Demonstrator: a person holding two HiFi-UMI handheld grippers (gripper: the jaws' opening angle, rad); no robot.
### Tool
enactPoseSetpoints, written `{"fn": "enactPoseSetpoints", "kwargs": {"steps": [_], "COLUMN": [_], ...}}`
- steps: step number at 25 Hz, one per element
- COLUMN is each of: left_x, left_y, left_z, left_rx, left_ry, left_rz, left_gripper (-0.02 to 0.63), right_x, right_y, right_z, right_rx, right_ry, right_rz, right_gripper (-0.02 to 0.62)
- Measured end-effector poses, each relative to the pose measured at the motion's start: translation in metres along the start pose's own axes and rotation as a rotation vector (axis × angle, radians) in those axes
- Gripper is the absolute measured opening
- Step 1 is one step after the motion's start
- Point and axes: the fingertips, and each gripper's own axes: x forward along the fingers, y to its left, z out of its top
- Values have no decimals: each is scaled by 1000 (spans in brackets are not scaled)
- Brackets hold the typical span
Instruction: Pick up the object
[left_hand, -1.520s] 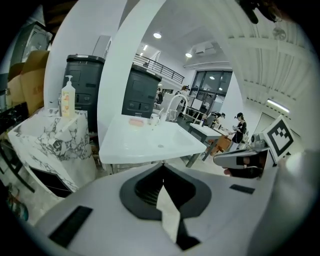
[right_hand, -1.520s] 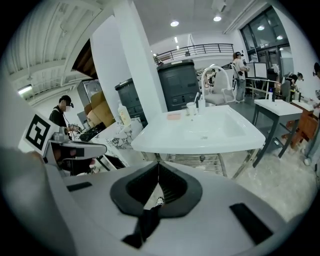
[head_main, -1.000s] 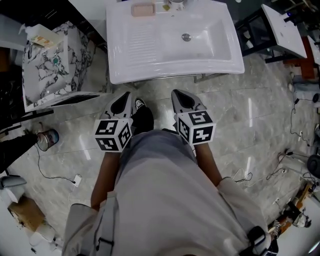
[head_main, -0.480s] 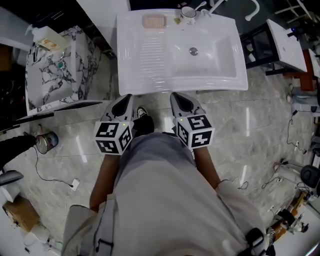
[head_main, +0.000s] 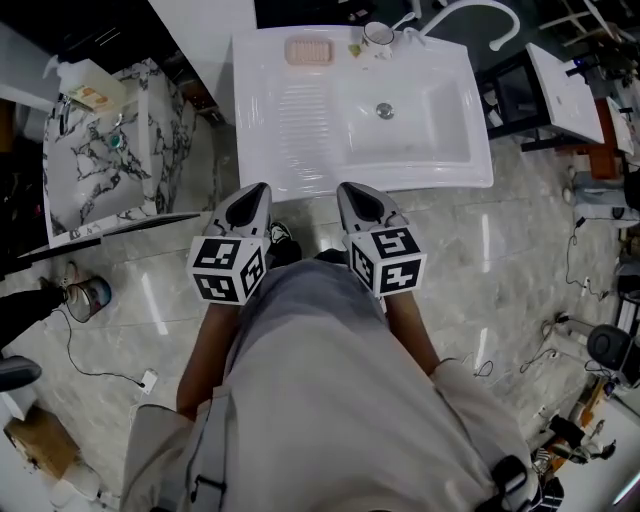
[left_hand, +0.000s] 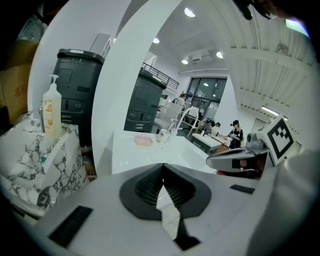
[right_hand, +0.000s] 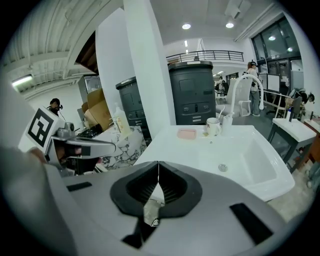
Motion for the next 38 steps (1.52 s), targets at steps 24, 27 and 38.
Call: {"fn": "enactPoseSetpoints", "kwargs": {"steps": [24, 27, 38], "left_x": [57, 69, 94], "left_y": [23, 30, 51], "left_z": [40, 47, 49], "left_rx": [-50, -56, -118], "left_ry": [10, 13, 43], "left_rz": [-18, 2, 39], "left_gripper": [3, 3, 3], "right_x": [56, 67, 106], "right_y": [-41, -53, -94], "right_z": [74, 87, 129], "right_rx": [-165, -191, -217], "right_ry": [-48, -47, -58], "right_rz": [50, 60, 40], "right_gripper": [11, 11, 12]}}
